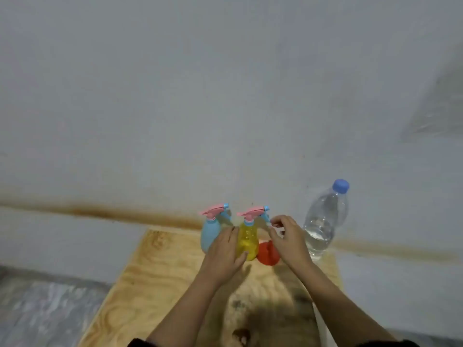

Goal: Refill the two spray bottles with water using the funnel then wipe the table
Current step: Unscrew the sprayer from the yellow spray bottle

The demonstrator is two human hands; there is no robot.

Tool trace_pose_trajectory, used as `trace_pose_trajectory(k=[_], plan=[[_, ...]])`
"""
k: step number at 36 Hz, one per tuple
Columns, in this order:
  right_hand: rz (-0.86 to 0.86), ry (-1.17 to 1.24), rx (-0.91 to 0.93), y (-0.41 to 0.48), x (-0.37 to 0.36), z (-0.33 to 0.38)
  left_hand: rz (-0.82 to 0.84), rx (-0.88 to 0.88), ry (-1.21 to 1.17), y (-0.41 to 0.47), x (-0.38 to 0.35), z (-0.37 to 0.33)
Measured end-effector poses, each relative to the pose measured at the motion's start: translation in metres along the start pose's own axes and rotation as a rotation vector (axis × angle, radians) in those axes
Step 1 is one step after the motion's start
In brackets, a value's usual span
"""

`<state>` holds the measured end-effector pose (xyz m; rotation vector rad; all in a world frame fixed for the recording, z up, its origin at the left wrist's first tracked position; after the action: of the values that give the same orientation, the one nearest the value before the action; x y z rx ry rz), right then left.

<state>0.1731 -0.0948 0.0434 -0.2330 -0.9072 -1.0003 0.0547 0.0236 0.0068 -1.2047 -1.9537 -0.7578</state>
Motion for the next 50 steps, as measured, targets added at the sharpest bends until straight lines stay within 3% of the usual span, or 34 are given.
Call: trace_pose_trajectory(k=[8,12,17,24,31,38,42,50], plan=[[0.121,0.022,-0.092,0.014,-0.082,-0.023,-0.011,0.131,-0.253,0.030,-0.052,0.053],[0.099,0.069,-0.111,0.028,-0.107,-0.023,-0.042,-0.014,-0.218,0.052,-0.071,0.064],[-0.010,0.131,-0.163,0.041,-0.117,-0.023,-0.093,-0.021,-0.599,0.076,-0.077,0.063],[-0.124,0.226,-0.252,0.039,-0.123,-0.035,-0.092,0.133,-0.687,0.069,-0.113,0.092],[-0.091,0.454,-0.283,0.021,-0.121,-0.033,-0.209,0.030,-0.668,0.044,-0.091,0.084],[0.049,0.636,-0.197,0.005,-0.099,-0.012,-0.196,-0.041,-0.673,0.021,-0.067,0.078],[0.095,0.617,-0.163,-0.002,-0.087,-0.001,-0.089,-0.003,-0.730,0.010,-0.061,0.070],[-0.119,0.587,-0.307,-0.014,-0.059,0.005,-0.031,0.008,-0.796,-0.007,-0.054,0.036]])
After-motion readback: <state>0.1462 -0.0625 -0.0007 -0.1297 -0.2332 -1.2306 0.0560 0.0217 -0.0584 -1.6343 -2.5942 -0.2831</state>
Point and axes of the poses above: each hand's wrist, its own y-axis towards the middle knuckle, its own x-axis out of the back of the hand, z = x × y, the point moved 6 cm from there along y, towards the middle knuckle, and after that the axes turned 13 degrees about -y, right-handed, at the moved point
